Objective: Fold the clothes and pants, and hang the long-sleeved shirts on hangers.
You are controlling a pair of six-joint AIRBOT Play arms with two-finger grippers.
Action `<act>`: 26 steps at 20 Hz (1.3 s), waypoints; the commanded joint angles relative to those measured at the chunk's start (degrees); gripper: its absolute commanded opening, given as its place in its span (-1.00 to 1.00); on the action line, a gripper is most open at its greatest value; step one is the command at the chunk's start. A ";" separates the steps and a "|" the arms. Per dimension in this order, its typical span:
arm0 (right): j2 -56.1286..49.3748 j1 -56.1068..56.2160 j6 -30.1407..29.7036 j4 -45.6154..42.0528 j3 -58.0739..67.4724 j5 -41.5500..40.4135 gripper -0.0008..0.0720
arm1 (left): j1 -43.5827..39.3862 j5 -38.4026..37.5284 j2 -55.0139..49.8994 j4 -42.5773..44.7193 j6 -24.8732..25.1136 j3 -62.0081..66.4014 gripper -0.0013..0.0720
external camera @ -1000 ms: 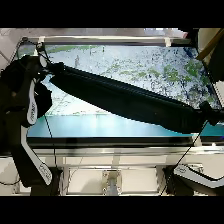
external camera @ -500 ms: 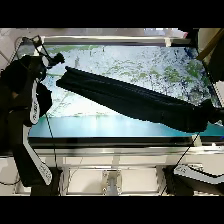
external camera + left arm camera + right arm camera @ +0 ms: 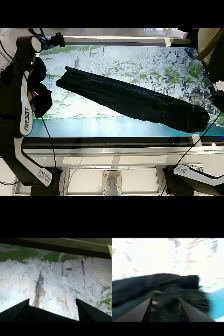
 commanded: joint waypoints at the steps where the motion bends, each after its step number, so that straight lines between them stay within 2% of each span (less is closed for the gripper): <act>1: 1.73 -3.34 0.31 -14.69 2.29 4.90 0.08 | -7.04 -4.39 3.63 -0.17 7.39 -0.04 0.79; 2: 1.53 -7.26 -1.81 -12.15 0.55 6.38 -0.02 | -9.42 -4.52 3.63 -0.15 9.49 -0.04 0.79; 3: 1.33 -12.13 -6.25 -5.55 -2.08 7.06 -0.02 | -11.47 -4.50 3.61 -0.13 11.50 -0.17 0.79; 5: 0.02 -22.18 -17.46 13.29 -7.17 7.39 -0.02 | -15.26 -4.46 3.61 0.00 12.37 -0.50 0.79; 6: -1.44 -26.62 -20.85 21.42 -9.14 7.63 0.16 | -17.03 -4.55 3.61 0.00 12.35 -0.83 0.79; 7: -3.32 -29.53 -21.35 25.64 -10.27 8.31 0.71 | -18.47 -4.50 3.61 0.00 12.35 -1.33 0.80; 8: -6.05 -31.28 -21.46 26.32 -10.38 10.67 0.94 | -19.91 -4.52 3.61 0.00 12.35 -1.99 0.79; 11: -14.49 -30.67 -21.97 26.62 -10.40 12.96 0.93 | -23.67 -4.52 3.61 -0.02 12.35 -4.55 0.79; 15: -22.36 -24.20 -25.38 28.28 -10.38 12.37 0.93 | -27.34 -4.55 2.84 0.00 12.35 -5.25 0.79; 19: -25.09 -16.92 -26.58 27.74 -10.32 9.77 0.90 | -28.70 -4.57 2.34 0.00 12.35 -5.27 0.79; 23: -25.20 -12.63 -26.71 25.92 -7.72 11.54 0.89 | -28.63 -5.53 2.34 0.02 12.35 -5.27 0.79; 24: -25.20 -11.87 -26.71 25.88 -6.99 12.11 0.60 | -28.63 -5.92 2.29 0.00 12.35 -5.29 0.79; 26: -25.16 -10.73 -26.69 25.94 -6.08 12.59 -0.32 | -28.63 -6.49 1.81 0.00 12.33 -5.29 0.79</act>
